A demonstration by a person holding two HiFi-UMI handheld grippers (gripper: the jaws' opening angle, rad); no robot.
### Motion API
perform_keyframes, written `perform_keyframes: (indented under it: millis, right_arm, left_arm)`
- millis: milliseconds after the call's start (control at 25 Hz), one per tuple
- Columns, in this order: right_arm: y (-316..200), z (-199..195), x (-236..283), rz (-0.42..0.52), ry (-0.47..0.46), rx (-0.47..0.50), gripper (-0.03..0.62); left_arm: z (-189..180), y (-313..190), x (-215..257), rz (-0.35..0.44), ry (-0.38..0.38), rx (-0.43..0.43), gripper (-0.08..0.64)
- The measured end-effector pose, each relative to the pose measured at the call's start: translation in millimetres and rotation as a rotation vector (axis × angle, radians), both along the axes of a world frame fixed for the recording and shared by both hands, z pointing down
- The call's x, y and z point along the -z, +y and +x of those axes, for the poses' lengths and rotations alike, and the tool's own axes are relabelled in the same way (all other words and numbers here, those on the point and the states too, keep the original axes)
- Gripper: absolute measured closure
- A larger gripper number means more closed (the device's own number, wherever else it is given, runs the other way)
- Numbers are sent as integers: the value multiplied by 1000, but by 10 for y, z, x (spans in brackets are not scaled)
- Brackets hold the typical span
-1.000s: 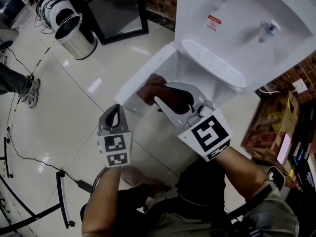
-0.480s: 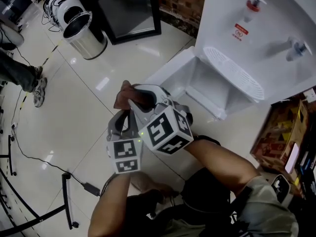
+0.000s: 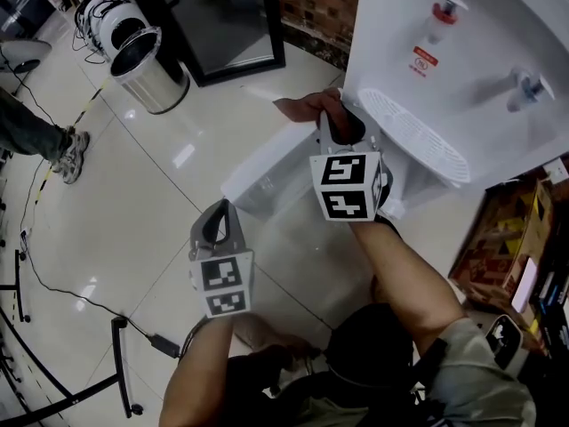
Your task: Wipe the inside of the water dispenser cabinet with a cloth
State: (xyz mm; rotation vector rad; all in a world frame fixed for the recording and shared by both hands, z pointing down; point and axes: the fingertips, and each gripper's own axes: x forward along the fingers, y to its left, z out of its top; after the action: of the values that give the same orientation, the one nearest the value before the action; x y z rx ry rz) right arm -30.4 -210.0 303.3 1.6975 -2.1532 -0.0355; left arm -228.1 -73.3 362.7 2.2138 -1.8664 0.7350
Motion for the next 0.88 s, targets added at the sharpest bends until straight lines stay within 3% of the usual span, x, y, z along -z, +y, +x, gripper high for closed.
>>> perform_keyframes:
  millis: [120, 200, 240, 320, 440, 560, 720, 880]
  right_arm:
    - [-1, 45, -1, 36, -23, -47, 497]
    - [86, -18, 111, 73, -109, 0, 497]
    - [188, -116, 198, 94, -160, 72, 497]
    - [542, -450, 343, 128, -214, 319, 495]
    - [1308, -1025, 314, 99, -160, 740, 495]
    - [1756, -1455, 14, 4, -131, 932, 495]
    - [1638, -1673, -364, -29, -103, 911, 495]
    - [1257, -1402, -444, -4, -143, 747, 494]
  left_arm:
    - [-4, 0, 3, 0, 2, 0, 590]
    - [-1, -8, 5, 3, 6, -7, 591]
    - [1, -14, 5, 5, 10, -12, 591]
    - [-5, -23, 0, 7, 19, -23, 590]
    - [-26, -44, -4, 11, 37, -45, 591]
    - [-47, -63, 10, 21, 48, -68, 590]
    - [-24, -44, 8, 24, 45, -85, 591]
    - [-20, -49, -5, 21, 55, -86, 591]
